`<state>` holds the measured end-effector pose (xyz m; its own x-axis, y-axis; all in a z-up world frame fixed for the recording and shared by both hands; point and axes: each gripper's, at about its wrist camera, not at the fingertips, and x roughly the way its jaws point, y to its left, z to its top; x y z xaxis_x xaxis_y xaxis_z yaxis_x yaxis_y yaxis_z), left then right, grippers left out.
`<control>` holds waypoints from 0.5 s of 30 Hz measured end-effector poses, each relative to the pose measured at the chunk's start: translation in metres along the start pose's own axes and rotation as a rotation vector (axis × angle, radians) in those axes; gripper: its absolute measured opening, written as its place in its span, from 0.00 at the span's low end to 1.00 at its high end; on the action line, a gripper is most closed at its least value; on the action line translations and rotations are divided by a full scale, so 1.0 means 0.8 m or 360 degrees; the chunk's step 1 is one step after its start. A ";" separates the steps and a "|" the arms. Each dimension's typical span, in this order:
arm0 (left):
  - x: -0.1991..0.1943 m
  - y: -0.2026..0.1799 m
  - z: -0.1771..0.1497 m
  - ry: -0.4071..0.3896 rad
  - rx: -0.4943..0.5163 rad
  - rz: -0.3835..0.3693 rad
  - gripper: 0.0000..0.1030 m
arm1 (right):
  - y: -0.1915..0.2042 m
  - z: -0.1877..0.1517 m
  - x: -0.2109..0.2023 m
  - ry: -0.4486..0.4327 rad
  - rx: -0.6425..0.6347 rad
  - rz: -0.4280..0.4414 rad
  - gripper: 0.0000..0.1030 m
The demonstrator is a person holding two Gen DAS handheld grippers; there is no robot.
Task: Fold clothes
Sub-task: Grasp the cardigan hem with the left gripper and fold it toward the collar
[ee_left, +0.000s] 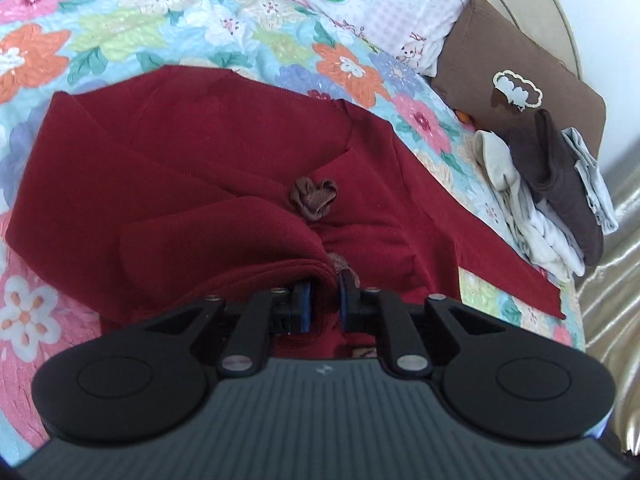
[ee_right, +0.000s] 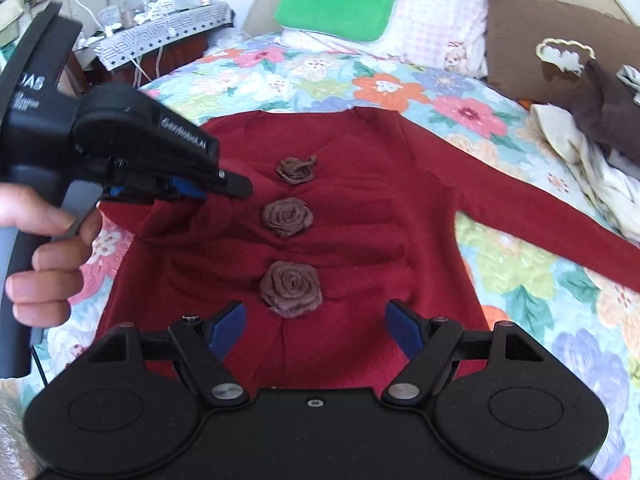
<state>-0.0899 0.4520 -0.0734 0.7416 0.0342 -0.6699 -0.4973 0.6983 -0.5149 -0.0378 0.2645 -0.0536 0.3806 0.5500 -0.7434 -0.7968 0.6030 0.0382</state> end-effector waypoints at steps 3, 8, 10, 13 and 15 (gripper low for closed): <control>-0.028 0.009 0.000 -0.0039 -0.0005 -0.0107 0.28 | 0.002 0.010 0.007 -0.0030 -0.0049 0.0033 0.78; -0.095 0.034 0.008 -0.0266 -0.0008 -0.0135 0.51 | 0.024 0.036 0.011 -0.0049 -0.0151 0.0034 0.78; -0.105 0.048 0.013 -0.0315 -0.0021 -0.0076 0.51 | 0.040 0.044 0.007 -0.0085 -0.0224 0.0017 0.78; -0.097 0.085 0.017 -0.0285 -0.0224 0.0013 0.51 | 0.065 0.051 0.014 -0.0149 -0.0388 0.0038 0.75; -0.087 0.113 0.018 -0.0239 -0.0407 0.0095 0.49 | 0.082 0.054 0.027 -0.0138 -0.0506 -0.0020 0.75</control>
<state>-0.1800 0.5227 -0.0655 0.7564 0.1885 -0.6263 -0.6252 0.4899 -0.6076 -0.0614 0.3413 -0.0382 0.4192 0.5987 -0.6825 -0.8931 0.4071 -0.1914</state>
